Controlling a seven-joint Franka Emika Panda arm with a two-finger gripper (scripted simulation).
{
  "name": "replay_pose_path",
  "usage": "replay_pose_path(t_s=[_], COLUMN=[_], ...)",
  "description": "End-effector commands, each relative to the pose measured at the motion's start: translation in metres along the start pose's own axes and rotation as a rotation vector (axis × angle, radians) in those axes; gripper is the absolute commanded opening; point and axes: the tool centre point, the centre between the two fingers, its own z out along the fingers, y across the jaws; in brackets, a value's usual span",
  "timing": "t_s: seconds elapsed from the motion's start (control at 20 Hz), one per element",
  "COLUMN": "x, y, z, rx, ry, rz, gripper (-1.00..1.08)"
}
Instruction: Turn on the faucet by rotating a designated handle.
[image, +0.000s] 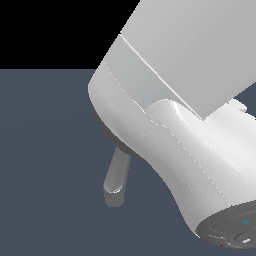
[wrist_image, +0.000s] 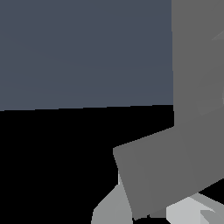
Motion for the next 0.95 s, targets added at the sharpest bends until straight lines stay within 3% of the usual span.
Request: replay_pose_path(t_s=[0.0, 0.9], x=[0.012, 0.057], y=[0.004, -0.010], z=[0.000, 0.001], rx=[-0.025, -0.028], ry=[0.028, 0.028], rz=[-0.010, -0.012], gripper=[-1.00, -1.00])
